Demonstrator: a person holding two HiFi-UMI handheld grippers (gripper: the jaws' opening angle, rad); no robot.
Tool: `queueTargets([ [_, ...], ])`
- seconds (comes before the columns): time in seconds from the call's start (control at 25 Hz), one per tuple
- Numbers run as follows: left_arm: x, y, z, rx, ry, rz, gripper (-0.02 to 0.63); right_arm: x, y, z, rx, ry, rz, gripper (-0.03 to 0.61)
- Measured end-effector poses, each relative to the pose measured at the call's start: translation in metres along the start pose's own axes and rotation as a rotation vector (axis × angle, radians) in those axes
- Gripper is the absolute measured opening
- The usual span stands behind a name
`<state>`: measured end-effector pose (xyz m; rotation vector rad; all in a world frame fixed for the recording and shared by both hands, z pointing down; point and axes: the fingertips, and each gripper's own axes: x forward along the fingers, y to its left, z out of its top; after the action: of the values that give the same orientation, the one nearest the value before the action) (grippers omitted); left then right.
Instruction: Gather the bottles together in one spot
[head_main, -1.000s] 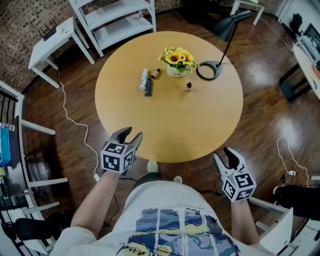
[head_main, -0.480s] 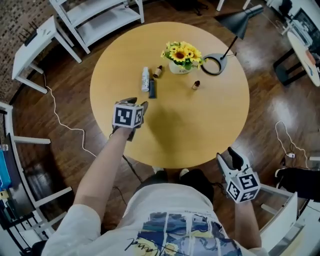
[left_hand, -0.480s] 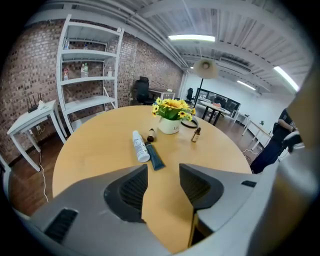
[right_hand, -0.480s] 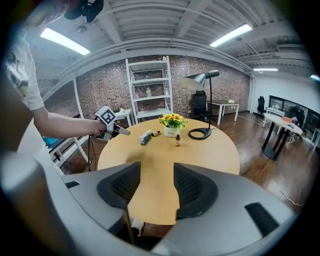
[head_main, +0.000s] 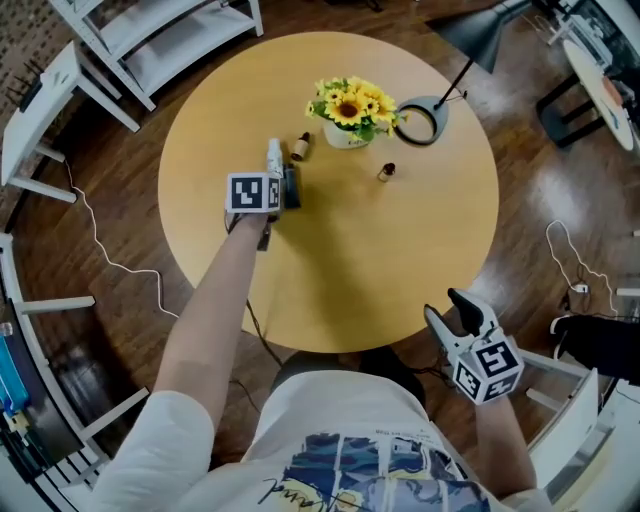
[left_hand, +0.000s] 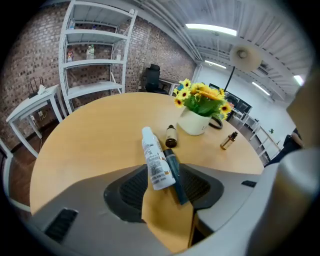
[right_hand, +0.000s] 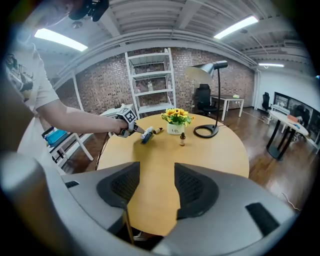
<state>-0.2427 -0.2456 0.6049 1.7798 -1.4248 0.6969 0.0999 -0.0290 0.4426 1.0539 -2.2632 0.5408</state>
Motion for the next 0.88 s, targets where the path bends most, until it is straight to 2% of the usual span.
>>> queueTargets([
  [0.12, 0.024, 0.005, 0.001, -0.021, 0.025, 0.01, 0.204, 0.008, -0.004, 0.009, -0.001, 0.017, 0.014, 0.239],
  [0.2, 0.036, 0.003, -0.004, -0.039, 0.045, -0.013, 0.23, 0.01, -0.009, 0.012, -0.017, 0.016, 0.022, 0.239],
  [0.28, 0.041, 0.003, -0.004, -0.061, 0.044, -0.031, 0.23, 0.011, -0.016, 0.013, -0.02, 0.019, 0.029, 0.239],
  [0.4, 0.043, 0.007, -0.002, -0.099, 0.032, -0.044, 0.195, 0.014, -0.026, 0.013, -0.012, 0.025, 0.034, 0.239],
  [0.56, 0.045, 0.008, -0.002, -0.145, 0.031, -0.087, 0.187, 0.016, -0.034, 0.013, -0.019, 0.037, 0.044, 0.239],
  [0.88, 0.025, 0.012, 0.013, -0.167, -0.068, -0.057, 0.179, 0.017, -0.054, 0.013, -0.038, 0.042, 0.065, 0.239],
])
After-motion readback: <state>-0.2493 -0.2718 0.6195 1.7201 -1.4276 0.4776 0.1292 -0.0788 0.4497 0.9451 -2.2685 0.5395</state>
